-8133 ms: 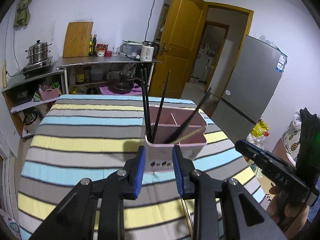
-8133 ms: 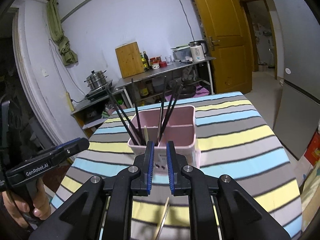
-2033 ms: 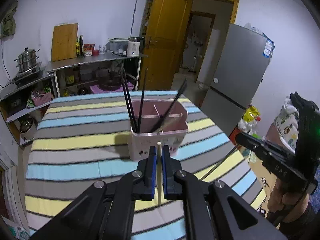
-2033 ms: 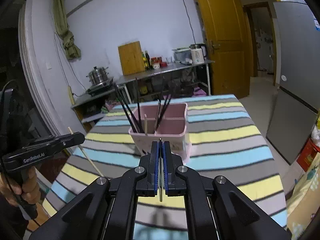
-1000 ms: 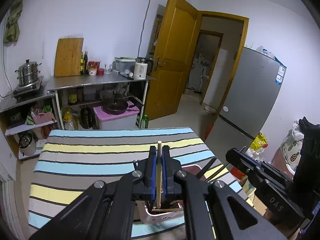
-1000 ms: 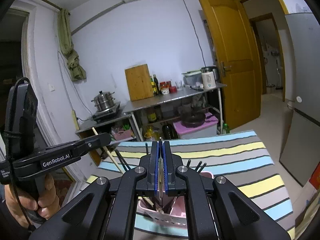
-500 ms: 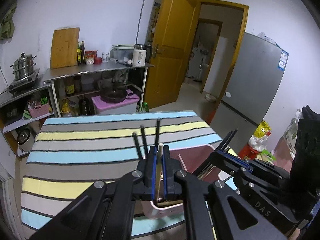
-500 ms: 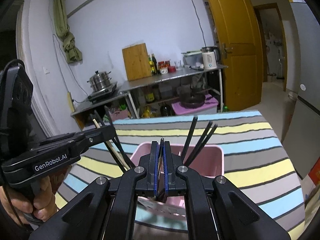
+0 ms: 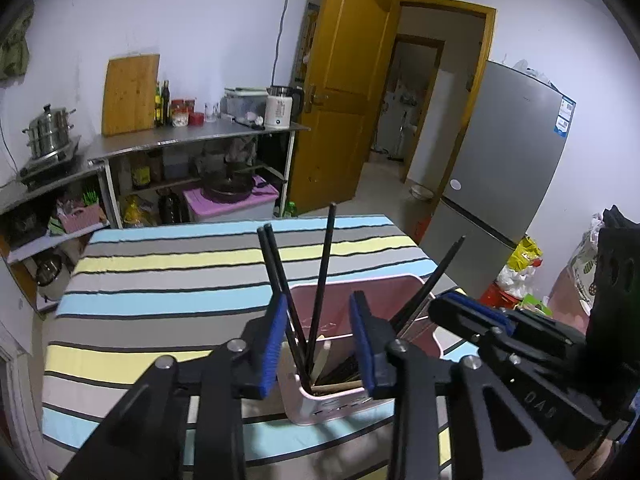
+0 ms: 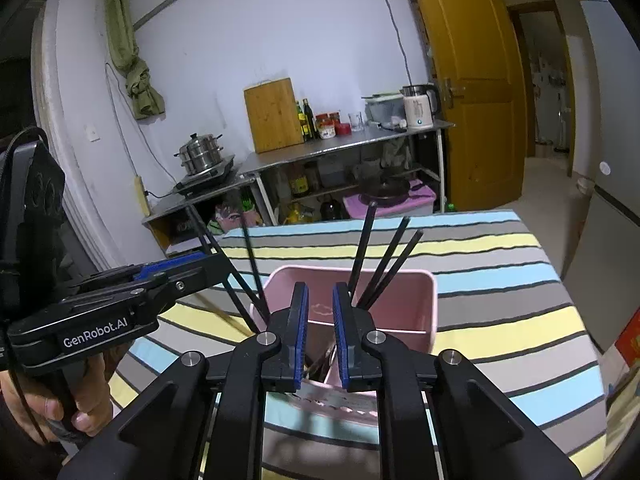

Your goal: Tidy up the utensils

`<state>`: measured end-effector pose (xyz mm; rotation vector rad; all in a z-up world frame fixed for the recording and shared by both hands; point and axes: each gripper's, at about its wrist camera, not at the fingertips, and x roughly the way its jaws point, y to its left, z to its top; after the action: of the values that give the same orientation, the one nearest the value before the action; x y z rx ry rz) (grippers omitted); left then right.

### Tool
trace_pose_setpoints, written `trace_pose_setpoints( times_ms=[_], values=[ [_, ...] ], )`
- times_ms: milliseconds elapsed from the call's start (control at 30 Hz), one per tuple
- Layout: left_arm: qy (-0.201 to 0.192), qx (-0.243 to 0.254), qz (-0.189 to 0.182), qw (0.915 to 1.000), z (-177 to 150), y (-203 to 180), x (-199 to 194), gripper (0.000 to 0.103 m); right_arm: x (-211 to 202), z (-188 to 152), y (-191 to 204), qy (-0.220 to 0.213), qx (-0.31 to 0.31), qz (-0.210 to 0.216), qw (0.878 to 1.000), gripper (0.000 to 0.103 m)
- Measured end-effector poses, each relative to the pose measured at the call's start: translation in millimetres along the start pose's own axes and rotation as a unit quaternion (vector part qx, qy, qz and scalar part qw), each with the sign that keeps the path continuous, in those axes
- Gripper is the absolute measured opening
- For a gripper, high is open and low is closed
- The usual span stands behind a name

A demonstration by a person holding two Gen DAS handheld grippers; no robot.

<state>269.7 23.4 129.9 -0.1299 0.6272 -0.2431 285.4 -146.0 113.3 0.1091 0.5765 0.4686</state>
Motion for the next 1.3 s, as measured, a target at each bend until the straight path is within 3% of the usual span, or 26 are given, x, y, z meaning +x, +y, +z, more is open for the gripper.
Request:
trace_pose_setpoints(
  times_ms=[267, 400, 867, 1300],
  values=[
    [-0.020, -0.009, -0.003, 0.9998, -9, -2, -34, 0.038, -38, -6, 4, -0.021, -0.002, -0.002, 1.000, 0.016],
    [-0.024, -0.009, -0.003, 0.9997, -27, -6, -50, 0.042, -59, -23, 8, -0.024, -0.007, -0.003, 1.000, 0.028],
    [-0.041, -0.013, 0.017, 0.9989, -102, -24, -88, 0.045, -111, -87, 14, -0.035, -0.013, -0.038, 0.999, 0.028],
    [-0.062, -0.005, 0.050, 0.9968, -160, -39, -110, 0.046, -129, -152, 26, -0.026, -0.021, -0.054, 0.998, 0.028]
  ],
)
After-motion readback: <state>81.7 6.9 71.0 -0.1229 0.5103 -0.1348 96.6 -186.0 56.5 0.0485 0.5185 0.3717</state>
